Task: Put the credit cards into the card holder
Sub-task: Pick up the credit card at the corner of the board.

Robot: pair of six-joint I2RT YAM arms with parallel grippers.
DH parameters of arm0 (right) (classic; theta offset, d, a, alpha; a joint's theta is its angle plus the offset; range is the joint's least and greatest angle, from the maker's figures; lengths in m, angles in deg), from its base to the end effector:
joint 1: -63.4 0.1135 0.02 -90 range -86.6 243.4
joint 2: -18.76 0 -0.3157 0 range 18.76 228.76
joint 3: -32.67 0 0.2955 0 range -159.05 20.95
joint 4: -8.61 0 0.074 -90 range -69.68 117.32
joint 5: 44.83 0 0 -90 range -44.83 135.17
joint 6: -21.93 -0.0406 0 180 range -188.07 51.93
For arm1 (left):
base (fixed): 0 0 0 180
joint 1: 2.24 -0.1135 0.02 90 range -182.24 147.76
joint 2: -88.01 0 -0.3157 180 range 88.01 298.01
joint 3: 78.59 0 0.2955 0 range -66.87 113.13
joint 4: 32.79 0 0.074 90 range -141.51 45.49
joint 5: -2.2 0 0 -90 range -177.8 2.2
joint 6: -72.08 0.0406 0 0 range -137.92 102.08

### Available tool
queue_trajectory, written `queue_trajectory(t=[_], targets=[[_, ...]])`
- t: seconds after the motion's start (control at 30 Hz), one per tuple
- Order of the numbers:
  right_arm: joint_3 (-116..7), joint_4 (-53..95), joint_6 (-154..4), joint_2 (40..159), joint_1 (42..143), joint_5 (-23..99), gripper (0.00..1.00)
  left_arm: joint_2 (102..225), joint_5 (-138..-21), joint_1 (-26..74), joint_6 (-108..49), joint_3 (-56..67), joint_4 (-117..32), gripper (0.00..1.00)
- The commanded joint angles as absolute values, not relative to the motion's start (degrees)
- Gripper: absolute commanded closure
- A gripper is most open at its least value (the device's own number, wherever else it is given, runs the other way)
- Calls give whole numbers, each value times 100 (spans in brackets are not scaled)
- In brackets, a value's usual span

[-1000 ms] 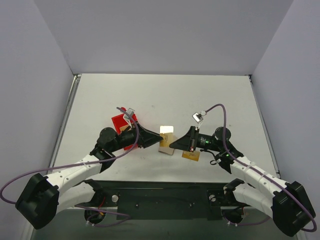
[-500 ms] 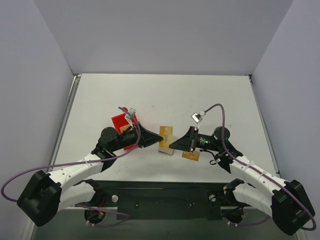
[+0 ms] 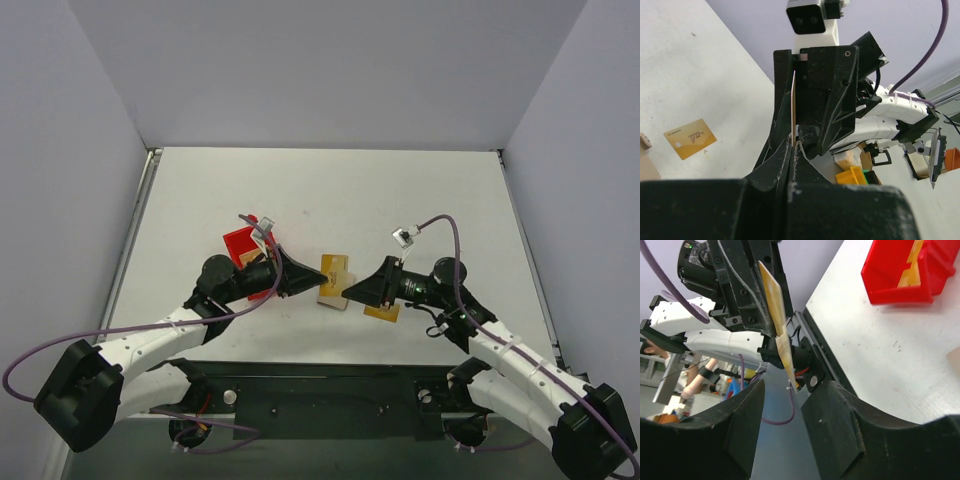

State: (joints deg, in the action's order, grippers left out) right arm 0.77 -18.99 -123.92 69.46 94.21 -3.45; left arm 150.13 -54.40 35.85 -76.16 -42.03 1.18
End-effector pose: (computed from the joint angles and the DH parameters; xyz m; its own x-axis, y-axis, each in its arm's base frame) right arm 0.1557 0.1283 0.2780 -0.7335 0.1995 -0.6498 -0.6563 0.0407 0.7534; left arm 0.1796 -0.1692 0.2808 -0.7417 -0.3205 -0.5892 0.5946 0.0923 -0.7987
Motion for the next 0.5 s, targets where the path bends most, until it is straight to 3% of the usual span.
queue_trajectory(t=[0.0, 0.27, 0.47], targets=[[-234, -1721, -11703, 6526, 9442, 166, 51, 15076, -5326, 3599, -7698, -3998, 436, 100], [-348, -2001, -11667, 6727, 9434, 395, 53, 15260, -5151, 3617, -7918, -3972, 752, 100], [-295, -2283, -11781, 6815, 9434, 554, 61, 15296, -5080, 3704, -7936, -3928, 796, 100]])
